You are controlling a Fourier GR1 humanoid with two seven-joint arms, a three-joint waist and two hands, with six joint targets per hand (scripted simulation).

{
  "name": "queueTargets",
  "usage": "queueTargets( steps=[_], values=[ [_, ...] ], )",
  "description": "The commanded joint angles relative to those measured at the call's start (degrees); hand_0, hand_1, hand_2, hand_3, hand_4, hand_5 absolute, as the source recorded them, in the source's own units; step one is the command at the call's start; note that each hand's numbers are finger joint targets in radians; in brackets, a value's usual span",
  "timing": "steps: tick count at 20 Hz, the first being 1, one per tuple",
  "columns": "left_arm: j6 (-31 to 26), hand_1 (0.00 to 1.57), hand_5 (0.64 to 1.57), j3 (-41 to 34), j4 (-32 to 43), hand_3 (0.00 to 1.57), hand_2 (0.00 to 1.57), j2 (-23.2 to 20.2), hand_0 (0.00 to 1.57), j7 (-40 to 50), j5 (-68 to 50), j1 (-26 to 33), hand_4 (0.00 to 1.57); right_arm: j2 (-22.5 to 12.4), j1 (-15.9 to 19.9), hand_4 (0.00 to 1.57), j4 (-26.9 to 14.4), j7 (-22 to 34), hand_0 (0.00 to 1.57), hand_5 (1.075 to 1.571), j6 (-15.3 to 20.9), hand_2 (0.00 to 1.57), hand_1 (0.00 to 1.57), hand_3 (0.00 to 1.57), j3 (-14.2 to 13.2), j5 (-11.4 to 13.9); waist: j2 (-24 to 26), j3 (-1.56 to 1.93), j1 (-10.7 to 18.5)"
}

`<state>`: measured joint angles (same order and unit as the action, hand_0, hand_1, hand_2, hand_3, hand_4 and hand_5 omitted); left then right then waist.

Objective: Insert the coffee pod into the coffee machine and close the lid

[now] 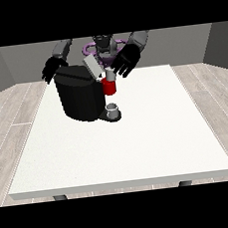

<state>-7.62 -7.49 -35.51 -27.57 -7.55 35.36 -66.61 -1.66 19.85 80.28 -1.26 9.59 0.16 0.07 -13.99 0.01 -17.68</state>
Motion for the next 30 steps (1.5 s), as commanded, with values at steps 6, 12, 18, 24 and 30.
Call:
queueTargets(
  steps=[6, 12, 18, 24, 30],
  values=[
    [0.0, 1.26, 1.571, 0.7, -0.1, 1.21, 1.30, 2.5, 1.26, 0.0, 0.6, 1.9, 0.51, -1.0, -3.0, 0.51, -1.4, -1.1, 0.00, 1.571, -1.1, 0.00, 0.00, 0.00, -2.7, -2.0, 1.1, 0.00, 1.4],
    [0.0, 1.19, 1.571, 1.1, -0.3, 1.20, 1.26, 3.5, 1.19, 0.7, 1.3, 0.4, 0.49, -2.6, -2.0, 0.51, -1.4, -1.0, 0.00, 1.571, -3.3, 0.00, 0.00, 0.00, -4.4, -4.2, 1.3, 0.01, 0.8],
    [0.8, 1.16, 1.571, 1.4, 0.6, 1.18, 1.24, 3.9, 1.16, 1.0, 2.5, -0.7, 0.51, -1.0, -0.6, 0.53, -0.7, 0.5, 0.00, 1.571, -0.3, 0.00, 0.00, 0.00, -2.9, -2.0, -0.5, 0.00, 0.9],
    [-3.0, 1.24, 1.571, 1.0, 0.8, 1.20, 1.28, 2.8, 1.24, -0.1, 1.6, -0.1, 0.49, -1.5, -3.1, 0.45, -1.9, -3.9, 0.00, 1.571, -0.8, 0.00, 0.00, 0.00, -4.2, -2.2, 0.1, 0.02, 2.5],
    [-1.9, 1.20, 1.571, -0.5, 3.3, 1.14, 1.24, 1.2, 1.20, 0.3, 1.9, -0.6, 0.47, -0.7, -1.7, 0.42, 2.9, 2.0, 0.00, 1.571, -1.2, 0.00, 0.00, 0.00, -1.5, -2.4, -1.0, -0.02, -0.8]
  ],
)
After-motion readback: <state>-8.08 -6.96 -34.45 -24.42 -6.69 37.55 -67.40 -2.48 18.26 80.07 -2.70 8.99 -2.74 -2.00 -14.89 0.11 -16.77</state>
